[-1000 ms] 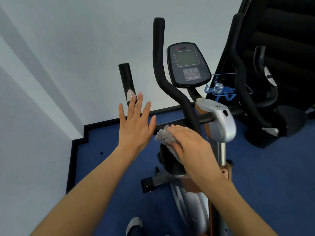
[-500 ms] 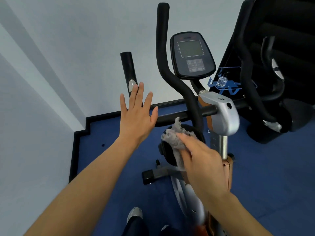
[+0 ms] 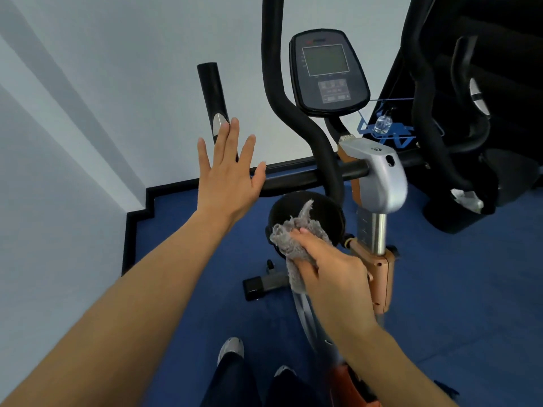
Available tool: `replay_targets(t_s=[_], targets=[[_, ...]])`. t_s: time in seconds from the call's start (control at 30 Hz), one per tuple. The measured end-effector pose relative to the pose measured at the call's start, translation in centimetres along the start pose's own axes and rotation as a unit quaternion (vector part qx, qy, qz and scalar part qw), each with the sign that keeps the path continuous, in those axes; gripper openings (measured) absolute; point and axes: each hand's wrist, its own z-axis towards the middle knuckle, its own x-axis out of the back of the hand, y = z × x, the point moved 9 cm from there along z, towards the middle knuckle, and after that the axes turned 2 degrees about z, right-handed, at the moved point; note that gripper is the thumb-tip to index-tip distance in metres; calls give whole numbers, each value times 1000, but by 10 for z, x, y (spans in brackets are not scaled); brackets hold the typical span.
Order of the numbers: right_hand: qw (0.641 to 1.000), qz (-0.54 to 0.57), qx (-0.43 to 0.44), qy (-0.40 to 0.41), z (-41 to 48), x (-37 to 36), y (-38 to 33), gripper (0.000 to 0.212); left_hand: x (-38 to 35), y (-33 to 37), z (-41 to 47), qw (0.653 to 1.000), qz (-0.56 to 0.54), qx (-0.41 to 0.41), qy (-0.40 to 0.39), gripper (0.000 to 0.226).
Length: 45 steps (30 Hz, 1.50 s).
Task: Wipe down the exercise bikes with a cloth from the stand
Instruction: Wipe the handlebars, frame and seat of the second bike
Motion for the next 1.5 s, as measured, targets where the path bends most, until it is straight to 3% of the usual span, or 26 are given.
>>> replay_targets(t_s=[0.1, 0.17, 0.3, 0.8, 1.07, 1.27, 1.5], targets=[[988, 23, -85, -126, -9, 6, 19, 20, 0, 0, 1, 1000, -3, 5, -17, 59], [973, 100, -135, -160, -12, 16, 27, 12, 0, 0, -1, 999, 0, 3, -33, 61], [957, 215, -182, -73, 4, 44, 29, 9, 9, -1, -20, 999, -24, 3, -37, 64], [981, 161, -101, -25, -6, 44, -23, 6, 57, -33, -99, 999, -17, 18, -43, 64], [992, 79, -98, 26, -103, 41, -39, 20, 72, -18, -216, 995, -43, -27, -88, 63], [987, 35, -158, 17, -196, 50, -31, 22, 64, 12, -300, 985, -33, -66, -154, 64], [970, -24, -238, 38, -292, 96, -2, 21, 68, 95, -356, 969, -66, -161, -173, 65]])
